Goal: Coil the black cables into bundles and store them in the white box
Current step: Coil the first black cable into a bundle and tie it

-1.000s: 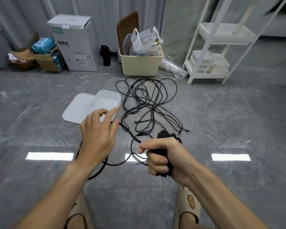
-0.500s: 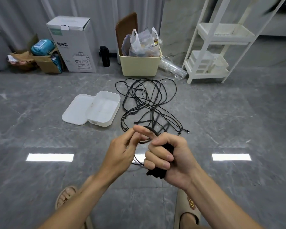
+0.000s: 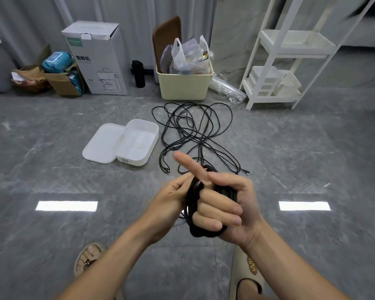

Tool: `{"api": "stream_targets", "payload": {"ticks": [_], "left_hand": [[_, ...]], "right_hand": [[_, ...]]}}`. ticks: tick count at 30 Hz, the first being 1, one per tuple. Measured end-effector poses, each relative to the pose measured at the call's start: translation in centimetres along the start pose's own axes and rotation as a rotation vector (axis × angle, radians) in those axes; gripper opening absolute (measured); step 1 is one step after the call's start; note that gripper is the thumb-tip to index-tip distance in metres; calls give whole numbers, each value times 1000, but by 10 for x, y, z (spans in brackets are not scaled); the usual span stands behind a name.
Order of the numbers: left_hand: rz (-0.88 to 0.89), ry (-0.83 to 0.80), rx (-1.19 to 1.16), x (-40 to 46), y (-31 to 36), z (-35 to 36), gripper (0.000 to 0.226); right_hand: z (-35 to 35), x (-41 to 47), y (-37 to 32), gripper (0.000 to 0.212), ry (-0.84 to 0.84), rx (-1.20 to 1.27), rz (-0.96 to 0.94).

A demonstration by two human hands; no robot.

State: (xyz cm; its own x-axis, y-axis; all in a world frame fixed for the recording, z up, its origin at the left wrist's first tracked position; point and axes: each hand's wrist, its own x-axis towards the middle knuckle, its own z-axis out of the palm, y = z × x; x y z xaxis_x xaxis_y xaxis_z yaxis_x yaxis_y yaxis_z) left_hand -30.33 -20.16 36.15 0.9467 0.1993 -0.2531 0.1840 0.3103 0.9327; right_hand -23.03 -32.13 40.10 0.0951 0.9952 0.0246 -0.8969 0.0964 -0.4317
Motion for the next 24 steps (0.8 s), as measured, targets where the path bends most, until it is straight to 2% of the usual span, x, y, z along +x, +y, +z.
{"api": "stream_targets", "payload": {"ticks": [5, 11, 15, 18, 21, 24], "left_hand": [[-157, -81, -273, -3, -4, 4, 36], [-375, -149, -227, -5, -15, 6, 40], [-497, -233, -327, -5, -18, 10, 47], [-569, -238, -426, -3, -21, 6, 52], [-595, -206, -500, -2, -20, 2, 51], [-552, -172, -355, -2, -17, 0, 36]], "right_hand": [[0, -5, -17, 62, 119, 8, -166], [-11, -3, -24, 57, 352, -69, -405], [-13, 4, -24, 74, 482, -202, -465], [-16, 8, -19, 74, 607, -418, -496], [-20, 9, -11, 73, 703, -778, -503], [-25, 9, -2, 72, 748, -1135, -484]]}}
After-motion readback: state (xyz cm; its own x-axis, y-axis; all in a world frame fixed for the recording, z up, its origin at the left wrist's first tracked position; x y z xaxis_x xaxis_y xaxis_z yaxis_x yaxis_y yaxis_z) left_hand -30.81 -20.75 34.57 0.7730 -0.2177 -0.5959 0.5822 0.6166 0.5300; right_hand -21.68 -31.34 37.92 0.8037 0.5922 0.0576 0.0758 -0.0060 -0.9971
